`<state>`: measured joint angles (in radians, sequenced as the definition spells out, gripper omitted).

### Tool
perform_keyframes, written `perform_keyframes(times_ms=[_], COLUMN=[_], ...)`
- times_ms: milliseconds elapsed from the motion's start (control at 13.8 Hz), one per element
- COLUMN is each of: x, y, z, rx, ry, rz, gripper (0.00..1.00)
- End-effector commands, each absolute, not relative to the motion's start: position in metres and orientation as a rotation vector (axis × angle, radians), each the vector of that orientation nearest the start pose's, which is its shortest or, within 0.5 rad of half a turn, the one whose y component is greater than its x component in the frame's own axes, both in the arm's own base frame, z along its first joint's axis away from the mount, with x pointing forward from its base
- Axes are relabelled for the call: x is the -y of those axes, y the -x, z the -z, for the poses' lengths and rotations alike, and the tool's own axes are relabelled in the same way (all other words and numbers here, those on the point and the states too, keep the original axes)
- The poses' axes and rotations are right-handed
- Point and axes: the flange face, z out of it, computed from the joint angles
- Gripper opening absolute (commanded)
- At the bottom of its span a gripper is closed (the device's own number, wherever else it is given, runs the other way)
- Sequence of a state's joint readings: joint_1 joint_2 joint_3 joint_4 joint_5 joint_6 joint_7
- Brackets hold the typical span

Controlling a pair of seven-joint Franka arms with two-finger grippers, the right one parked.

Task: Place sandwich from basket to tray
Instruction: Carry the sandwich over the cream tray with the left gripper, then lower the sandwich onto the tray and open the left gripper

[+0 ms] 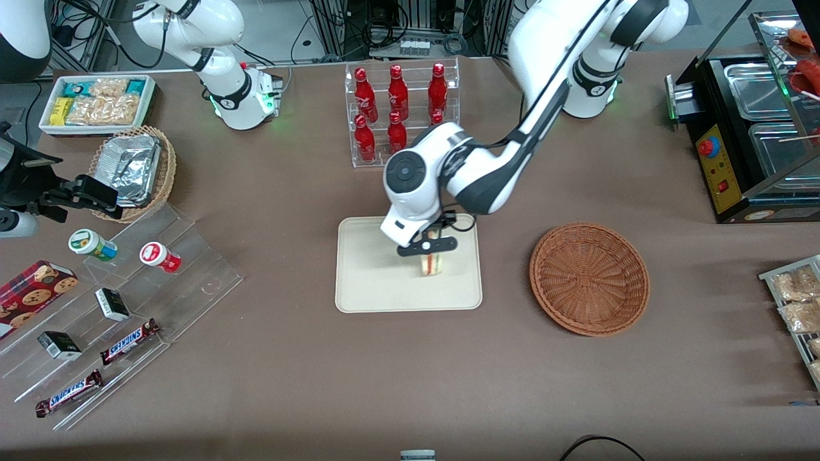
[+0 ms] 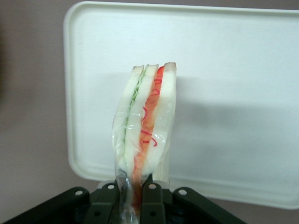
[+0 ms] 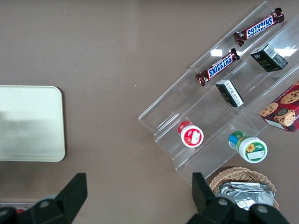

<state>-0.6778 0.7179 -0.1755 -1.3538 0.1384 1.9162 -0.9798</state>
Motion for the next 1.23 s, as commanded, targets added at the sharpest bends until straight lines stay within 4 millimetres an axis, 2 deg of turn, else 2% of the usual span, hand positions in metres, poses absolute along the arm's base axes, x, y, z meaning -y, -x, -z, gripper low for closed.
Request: perform_keyframes(times_ms=[0, 217, 289, 361, 506, 578, 651, 795, 867, 940, 1084, 1157], x=[0.543, 0.553, 0.556, 0.555, 0.557, 0.557, 0.556, 0.546, 0.535, 0.518, 0.48, 0.445], y=[-0.497, -0.489, -0.49, -0.491, -0.491, -0.492, -0.493, -0.5, -0.507, -0.519, -0.53, -0.54], z=[-0.27, -0.254, -0.251, -0.247, -0.25, -0.255, -0.263, -0.298, -0.328, -0.36, -0.435, -0.472], rx=[0.171, 0.163, 0.163, 0.167, 0.164, 0.181, 0.234, 0.289, 0.324, 0.378, 0.481, 0.544], ry=[3.021, 3.023, 3.027, 3.023, 3.03, 3.033, 3.026, 3.02, 3.024, 3.027, 3.04, 3.03], rz=[-0.019, -0.017, -0.015, -0.019, -0.013, -0.009, -0.001, 0.001, 0.014, 0.03, 0.024, 0.018], gripper=[0.0, 0.0, 0.09, 0.39, 0.85, 1.0, 1.0, 1.0, 1.0, 1.0, 1.0, 1.0])
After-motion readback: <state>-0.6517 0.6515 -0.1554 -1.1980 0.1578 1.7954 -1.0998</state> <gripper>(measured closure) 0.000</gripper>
